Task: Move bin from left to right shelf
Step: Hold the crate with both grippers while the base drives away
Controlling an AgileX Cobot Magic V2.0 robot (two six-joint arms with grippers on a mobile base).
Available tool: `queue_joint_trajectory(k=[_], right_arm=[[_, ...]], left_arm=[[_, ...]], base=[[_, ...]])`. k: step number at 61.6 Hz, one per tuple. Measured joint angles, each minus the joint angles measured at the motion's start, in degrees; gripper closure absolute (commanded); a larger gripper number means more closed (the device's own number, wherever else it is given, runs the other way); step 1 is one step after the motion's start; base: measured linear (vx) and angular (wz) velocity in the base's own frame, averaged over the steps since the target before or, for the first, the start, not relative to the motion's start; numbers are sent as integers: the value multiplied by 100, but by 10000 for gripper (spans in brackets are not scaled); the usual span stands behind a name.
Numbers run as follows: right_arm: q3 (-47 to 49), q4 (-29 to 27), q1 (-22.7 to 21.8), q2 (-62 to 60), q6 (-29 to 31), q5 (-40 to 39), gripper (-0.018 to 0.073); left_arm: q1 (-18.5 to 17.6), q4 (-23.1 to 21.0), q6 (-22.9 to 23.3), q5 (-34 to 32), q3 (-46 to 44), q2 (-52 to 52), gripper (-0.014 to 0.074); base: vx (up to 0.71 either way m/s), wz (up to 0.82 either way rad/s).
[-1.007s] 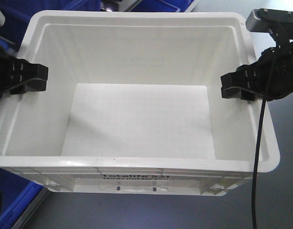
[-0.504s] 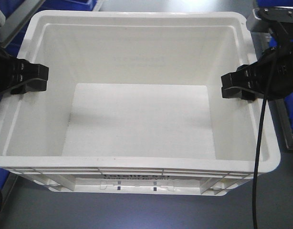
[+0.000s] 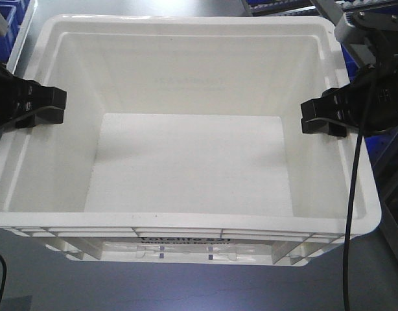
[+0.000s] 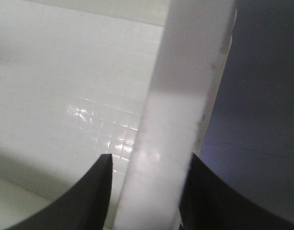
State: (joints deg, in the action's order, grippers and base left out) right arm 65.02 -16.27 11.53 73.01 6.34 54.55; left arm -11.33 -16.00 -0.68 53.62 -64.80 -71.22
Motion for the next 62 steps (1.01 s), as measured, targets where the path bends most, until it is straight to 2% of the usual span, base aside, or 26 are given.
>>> queue_joint_trajectory(k=[23,62], right_arm=[[0,0,0,0,-5,12,564],[0,0,0,0,-12,12,564]], left_arm=[[0,0,0,0,0,0,604],[0,0,0,10,0,0,604]], base=[[33,-22],[41,-1]])
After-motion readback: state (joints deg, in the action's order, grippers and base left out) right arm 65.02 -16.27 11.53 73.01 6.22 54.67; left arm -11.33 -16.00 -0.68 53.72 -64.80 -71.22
